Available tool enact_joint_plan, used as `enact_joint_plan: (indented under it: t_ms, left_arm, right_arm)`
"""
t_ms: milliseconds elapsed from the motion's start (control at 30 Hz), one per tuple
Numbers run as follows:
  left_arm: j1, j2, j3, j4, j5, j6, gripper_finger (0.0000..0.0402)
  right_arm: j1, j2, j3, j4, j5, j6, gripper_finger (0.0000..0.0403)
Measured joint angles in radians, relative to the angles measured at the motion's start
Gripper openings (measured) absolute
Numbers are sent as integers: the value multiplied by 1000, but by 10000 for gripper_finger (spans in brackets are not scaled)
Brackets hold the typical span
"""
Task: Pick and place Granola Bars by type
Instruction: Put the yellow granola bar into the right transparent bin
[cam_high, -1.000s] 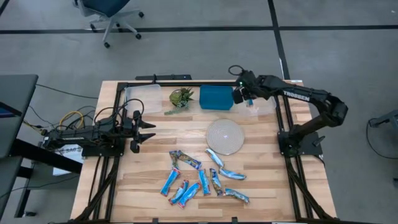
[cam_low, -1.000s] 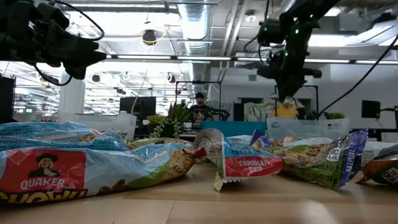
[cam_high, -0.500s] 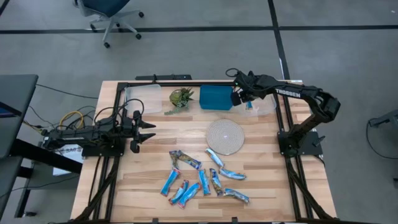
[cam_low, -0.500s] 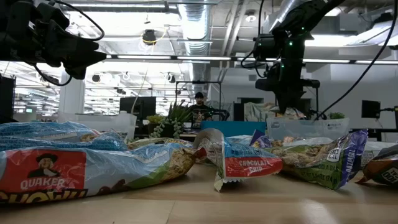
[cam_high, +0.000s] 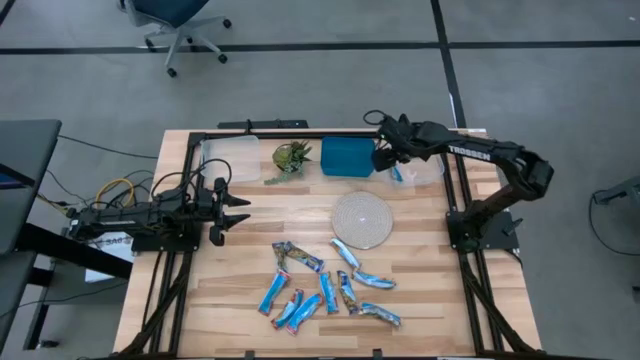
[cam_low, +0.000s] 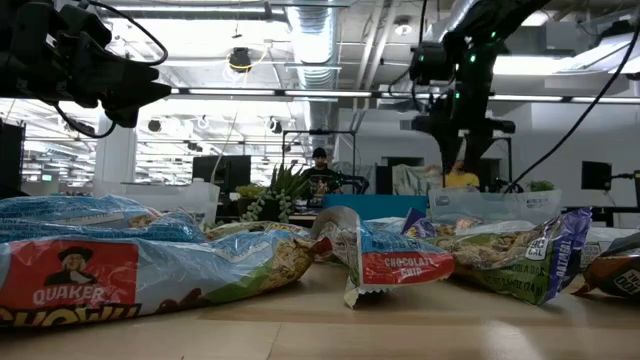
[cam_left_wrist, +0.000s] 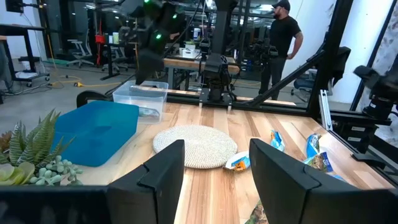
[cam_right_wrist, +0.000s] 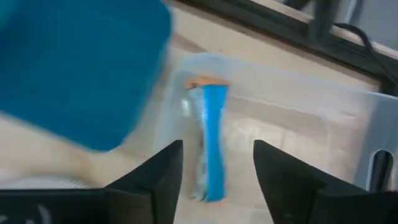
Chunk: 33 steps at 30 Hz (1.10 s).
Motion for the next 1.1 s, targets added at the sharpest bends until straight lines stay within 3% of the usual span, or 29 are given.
enact_joint_plan:
  t_ms: [333, 600, 833, 1100]
  left_arm:
    - [0, 0, 0, 0, 0, 0, 174]
    - [0, 0, 0, 0, 0, 0, 174]
    - [0, 0, 0, 0, 0, 0, 174]
    - [0, 7, 0, 0, 0, 0, 174]
  right_arm:
    - [298, -156, 0, -75, -218, -1, 214]
    - [610, -177, 0, -159, -253, 8, 214]
    - [834, -92, 0, -126, -253, 44, 214]
    - [982, 64, -2, 19, -258, 46, 214]
